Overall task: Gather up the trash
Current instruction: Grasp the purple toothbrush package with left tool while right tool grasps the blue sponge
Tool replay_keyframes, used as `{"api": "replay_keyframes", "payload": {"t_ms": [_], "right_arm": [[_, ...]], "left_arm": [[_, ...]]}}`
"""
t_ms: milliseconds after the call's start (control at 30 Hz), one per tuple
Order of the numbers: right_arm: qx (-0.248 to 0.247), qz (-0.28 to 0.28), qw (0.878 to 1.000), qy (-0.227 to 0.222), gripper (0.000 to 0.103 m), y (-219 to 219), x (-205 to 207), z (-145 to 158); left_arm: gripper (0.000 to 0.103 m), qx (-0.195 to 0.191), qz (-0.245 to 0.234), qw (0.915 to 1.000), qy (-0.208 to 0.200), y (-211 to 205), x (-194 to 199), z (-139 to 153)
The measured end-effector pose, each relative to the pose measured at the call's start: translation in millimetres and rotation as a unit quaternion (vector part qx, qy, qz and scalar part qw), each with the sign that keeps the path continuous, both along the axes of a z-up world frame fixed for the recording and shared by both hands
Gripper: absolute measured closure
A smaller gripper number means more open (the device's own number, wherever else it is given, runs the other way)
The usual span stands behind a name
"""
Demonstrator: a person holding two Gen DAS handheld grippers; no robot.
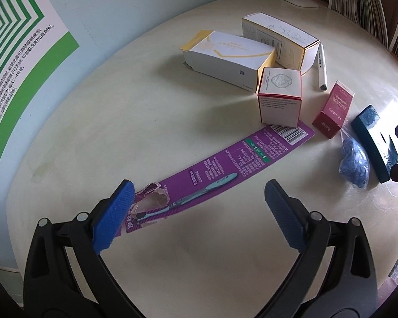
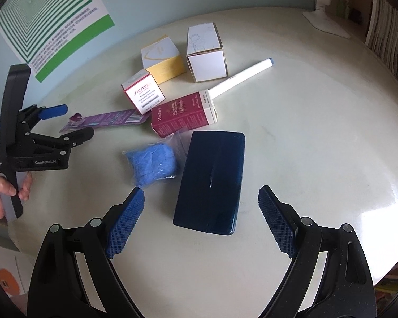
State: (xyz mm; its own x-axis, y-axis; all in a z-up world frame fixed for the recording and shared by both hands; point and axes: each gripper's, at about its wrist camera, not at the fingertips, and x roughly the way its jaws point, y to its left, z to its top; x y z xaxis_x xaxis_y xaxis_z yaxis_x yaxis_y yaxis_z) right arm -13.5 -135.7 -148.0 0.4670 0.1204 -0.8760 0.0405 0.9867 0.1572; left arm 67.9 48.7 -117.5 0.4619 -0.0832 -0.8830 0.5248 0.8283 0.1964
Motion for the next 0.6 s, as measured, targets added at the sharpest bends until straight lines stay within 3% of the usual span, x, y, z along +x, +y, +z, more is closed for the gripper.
{"api": "replay_keyframes", "payload": {"t_ms": [467, 600], "right_arm": [[-0.047, 0.001, 0.999, 0.008, 0.017, 0.6, 7.3, -12.4], [-0.061, -0.002, 0.998, 0.009, 0.023, 0.7, 8.2, -15.4]], "left_arm": [[0.007, 0.000, -0.013, 0.9999, 0.005, -9.6, 20.7, -15.5], [0.013, 0.002, -0.014, 0.9998, 0.012, -9.2, 25.4, -22.7]]}}
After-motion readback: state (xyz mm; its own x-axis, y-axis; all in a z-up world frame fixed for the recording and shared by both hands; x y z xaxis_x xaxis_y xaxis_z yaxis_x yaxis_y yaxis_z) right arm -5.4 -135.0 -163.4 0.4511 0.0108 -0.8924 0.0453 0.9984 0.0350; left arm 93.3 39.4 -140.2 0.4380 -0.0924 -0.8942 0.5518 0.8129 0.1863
